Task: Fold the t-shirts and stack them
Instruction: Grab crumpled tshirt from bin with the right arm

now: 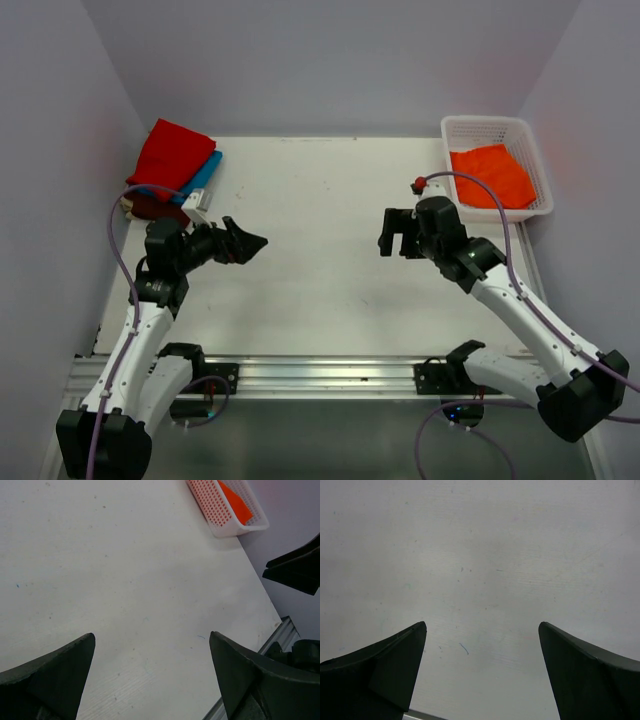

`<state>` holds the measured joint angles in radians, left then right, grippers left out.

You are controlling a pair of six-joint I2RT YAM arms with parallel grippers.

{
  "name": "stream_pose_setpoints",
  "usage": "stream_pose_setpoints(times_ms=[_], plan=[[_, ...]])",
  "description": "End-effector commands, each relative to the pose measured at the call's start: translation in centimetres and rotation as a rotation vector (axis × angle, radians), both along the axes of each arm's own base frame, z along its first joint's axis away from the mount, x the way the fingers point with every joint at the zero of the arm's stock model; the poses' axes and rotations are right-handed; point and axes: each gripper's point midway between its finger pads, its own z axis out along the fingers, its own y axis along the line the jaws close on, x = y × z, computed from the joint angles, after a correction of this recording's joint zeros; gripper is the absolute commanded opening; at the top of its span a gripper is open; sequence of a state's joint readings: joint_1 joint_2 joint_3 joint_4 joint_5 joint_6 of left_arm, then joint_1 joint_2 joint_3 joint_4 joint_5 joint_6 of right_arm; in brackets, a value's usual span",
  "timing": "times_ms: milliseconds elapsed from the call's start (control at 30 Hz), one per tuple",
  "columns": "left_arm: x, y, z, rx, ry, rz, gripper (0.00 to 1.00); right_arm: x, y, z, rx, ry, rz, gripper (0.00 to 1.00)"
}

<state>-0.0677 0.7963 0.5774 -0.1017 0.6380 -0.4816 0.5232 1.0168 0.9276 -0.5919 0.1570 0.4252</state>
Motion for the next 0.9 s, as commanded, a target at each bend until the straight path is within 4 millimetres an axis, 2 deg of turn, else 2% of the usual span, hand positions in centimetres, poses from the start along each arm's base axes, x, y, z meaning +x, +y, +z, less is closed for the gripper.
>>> stream_pose_setpoints(times_ms=[0,33,67,100,133,167,200,233,267,300,333,367,433,467,500,533,567,600,667,700,767,800,833,867], plan=[[0.0,0.2,1.0,0.025,-0.043,0.003,1.00,2.2,-0.5,2.3,-0.046,-0.070,-0.048,0.99],[0.1,0.2,1.0,0.022,-0.043,0.007,1.00,3.1,-0.9,1.6,-0.088,-0.057,-0.077,0.99],[0.2,0.3,0.9,0.020,-0.041,0.014,1.00,4.2,-2.2,1.6,-0.129,-0.065,-0.136,0.99],[0.3,0.3,1.0,0.015,-0.037,0.024,1.00,5.5,-2.5,2.5,-0.128,-0.075,-0.167,0.99],[0.4,0.3,0.9,0.013,-0.033,0.024,1.00,7.2,-4.0,1.4,-0.143,-0.029,-0.231,0.99],[0.5,0.3,1.2,0.015,-0.036,0.022,1.00,8.2,-4.6,1.3,-0.137,-0.009,-0.259,0.99],[0.5,0.3,1.0,0.022,-0.030,0.020,1.00,9.7,-5.1,2.9,-0.108,-0.028,-0.301,0.99],[0.5,0.4,1.1,0.028,-0.033,0.023,1.00,10.8,-5.7,3.1,-0.097,-0.025,-0.326,0.99],[0.6,0.5,1.0,0.034,-0.032,0.029,1.00,12.4,-7.1,2.0,-0.108,0.010,-0.374,0.99],[0.5,0.7,0.7,0.041,-0.019,0.036,1.00,14.0,-7.9,3.9,-0.108,-0.032,-0.411,0.99],[0.5,0.8,0.6,0.048,-0.018,0.045,1.00,15.1,-8.6,4.1,-0.125,-0.034,-0.437,0.99],[0.4,0.9,0.5,0.049,-0.014,0.051,1.00,17.1,-9.8,5.1,-0.127,-0.050,-0.481,0.99],[0.2,1.1,0.3,0.058,-0.007,0.058,1.00,18.9,-11.2,5.1,-0.116,-0.031,-0.505,0.99],[0.1,1.1,0.2,0.061,-0.006,0.059,1.00,19.9,-13.3,5.2,-0.110,-0.025,-0.553,0.99],[-0.1,1.2,-0.1,0.069,0.002,0.058,1.00,21.6,-14.1,4.5,-0.090,0.014,-0.575,0.99],[-0.2,1.3,-0.3,0.074,0.006,0.062,1.00,22.2,-16.4,4.3,-0.071,0.035,-0.626,0.99],[-0.2,1.4,-0.4,0.078,0.010,0.069,1.00,23.2,-16.6,4.6,-0.054,0.037,-0.639,0.99],[-0.5,1.5,-0.5,0.081,0.013,0.071,1.00,23.8,-18.8,2.8,-0.042,0.074,-0.704,0.99],[-0.7,1.4,-0.8,0.078,0.023,0.064,1.00,24.4,-21.5,1.6,-0.026,0.091,-0.779,0.99],[-0.9,1.4,-0.9,0.081,0.025,0.061,1.00,24.8,-22.6,-0.1,-0.032,0.119,-0.821,0.99],[-1.1,1.5,-1.1,0.087,0.035,0.065,1.00,24.5,-25.9,-0.6,-0.095,0.112,-0.938,0.98],[-1.2,1.4,-1.2,0.087,0.039,0.060,1.00,24.6,-26.7,-1.3,-0.106,0.120,-0.962,0.98],[-1.2,1.4,-1.3,0.087,0.042,0.060,1.00,24.6,-27.9,-2.9,-0.122,0.152,-0.986,0.98],[-1.2,1.5,-1.3,0.088,0.042,0.063,1.00,25.0,-28.7,-3.0,-0.127,0.152,-1.003,0.98]])
